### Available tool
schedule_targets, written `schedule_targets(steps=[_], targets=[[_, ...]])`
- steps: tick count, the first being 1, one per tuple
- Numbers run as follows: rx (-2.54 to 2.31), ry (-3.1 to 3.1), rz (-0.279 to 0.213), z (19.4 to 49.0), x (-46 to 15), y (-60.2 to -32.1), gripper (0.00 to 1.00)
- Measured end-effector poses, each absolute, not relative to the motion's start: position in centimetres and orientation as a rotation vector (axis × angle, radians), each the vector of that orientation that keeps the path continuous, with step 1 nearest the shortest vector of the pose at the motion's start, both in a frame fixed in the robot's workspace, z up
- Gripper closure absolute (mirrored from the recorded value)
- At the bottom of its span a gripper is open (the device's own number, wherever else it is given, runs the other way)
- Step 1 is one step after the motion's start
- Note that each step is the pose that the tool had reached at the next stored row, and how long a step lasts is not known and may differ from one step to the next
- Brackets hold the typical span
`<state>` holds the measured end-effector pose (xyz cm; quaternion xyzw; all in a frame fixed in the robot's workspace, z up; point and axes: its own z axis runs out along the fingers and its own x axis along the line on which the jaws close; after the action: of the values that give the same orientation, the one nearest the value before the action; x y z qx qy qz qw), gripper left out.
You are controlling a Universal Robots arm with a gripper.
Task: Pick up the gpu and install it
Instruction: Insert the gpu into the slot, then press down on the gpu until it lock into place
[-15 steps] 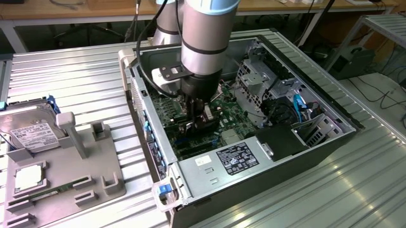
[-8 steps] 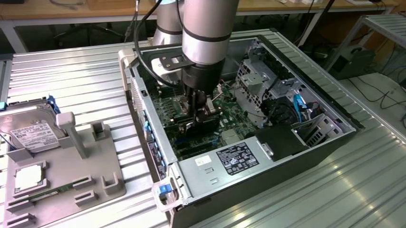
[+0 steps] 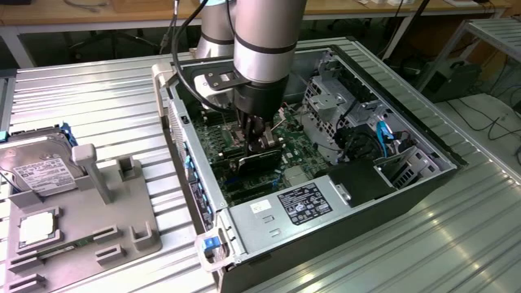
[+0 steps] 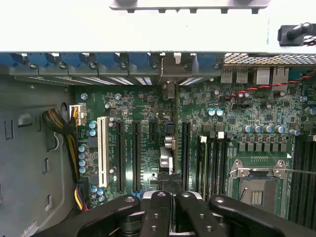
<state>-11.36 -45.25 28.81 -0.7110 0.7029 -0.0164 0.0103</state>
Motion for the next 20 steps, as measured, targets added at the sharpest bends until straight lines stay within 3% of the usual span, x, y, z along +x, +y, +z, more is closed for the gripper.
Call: schedule_targets(steps=[17,20], targets=[[-2.219,2.194,-0.051,28.8,-13.1,-45.3,0.89],[-2.253,2.227,0.021,28.8,-13.1,-45.3,0.89]])
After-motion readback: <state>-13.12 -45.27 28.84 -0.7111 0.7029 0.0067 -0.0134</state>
